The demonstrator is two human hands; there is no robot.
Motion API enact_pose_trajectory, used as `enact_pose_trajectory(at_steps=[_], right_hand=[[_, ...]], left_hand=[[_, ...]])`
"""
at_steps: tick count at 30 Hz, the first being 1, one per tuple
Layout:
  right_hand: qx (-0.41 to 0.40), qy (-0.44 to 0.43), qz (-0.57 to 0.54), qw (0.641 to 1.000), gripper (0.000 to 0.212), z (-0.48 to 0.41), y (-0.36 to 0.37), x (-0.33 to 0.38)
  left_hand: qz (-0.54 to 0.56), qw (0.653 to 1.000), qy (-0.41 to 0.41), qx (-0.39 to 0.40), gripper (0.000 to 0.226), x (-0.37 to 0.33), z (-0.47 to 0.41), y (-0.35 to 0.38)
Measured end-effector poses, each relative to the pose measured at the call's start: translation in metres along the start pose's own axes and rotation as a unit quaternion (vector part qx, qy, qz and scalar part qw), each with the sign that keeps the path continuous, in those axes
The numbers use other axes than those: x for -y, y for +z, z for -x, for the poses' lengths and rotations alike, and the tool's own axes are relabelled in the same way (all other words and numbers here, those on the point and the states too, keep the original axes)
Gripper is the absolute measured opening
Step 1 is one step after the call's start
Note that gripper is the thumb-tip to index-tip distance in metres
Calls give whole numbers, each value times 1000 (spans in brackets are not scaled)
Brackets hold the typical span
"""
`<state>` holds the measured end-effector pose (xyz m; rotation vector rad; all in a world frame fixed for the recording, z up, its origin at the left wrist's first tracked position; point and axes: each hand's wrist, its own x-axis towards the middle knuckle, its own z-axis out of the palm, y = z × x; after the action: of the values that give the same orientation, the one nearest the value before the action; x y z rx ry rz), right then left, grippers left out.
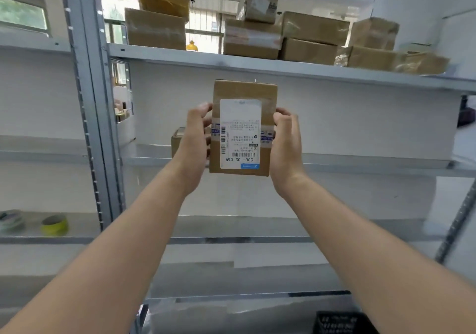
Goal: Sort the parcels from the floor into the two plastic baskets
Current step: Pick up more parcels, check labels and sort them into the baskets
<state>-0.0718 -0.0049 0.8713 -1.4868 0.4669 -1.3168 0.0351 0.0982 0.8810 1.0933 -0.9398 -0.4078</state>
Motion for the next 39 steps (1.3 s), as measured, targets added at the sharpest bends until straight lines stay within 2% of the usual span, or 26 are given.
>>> enact_pose_trajectory(at_steps=[6,10,16,23,27,31,35,39], right_hand=[[-63,-13,33,997,22,-6,-93,17],[-95,-16,31,995,41,-3,-160,31],[-132,-4,49,990,47,6,-277,43],[-177,9,102,979,28,21,-404,37],[-197,40,104,974,46,30,-447,30],[-200,61,113,971,42,28,-480,18],[-210,69,124,967,28,14,-507,-2],[-221,89,127,963,49,-10,-519,-32]], left_hand=[[11,998,-19,54,39,-2,6,90],[24,996,-28,83,42,5,18,160],[36,990,-57,121,51,22,47,274],[40,987,-91,130,45,50,85,391],[42,983,-123,127,43,72,100,435],[50,981,-152,112,43,93,96,465],[38,978,-166,119,45,118,82,491],[19,975,-185,120,41,152,58,511]])
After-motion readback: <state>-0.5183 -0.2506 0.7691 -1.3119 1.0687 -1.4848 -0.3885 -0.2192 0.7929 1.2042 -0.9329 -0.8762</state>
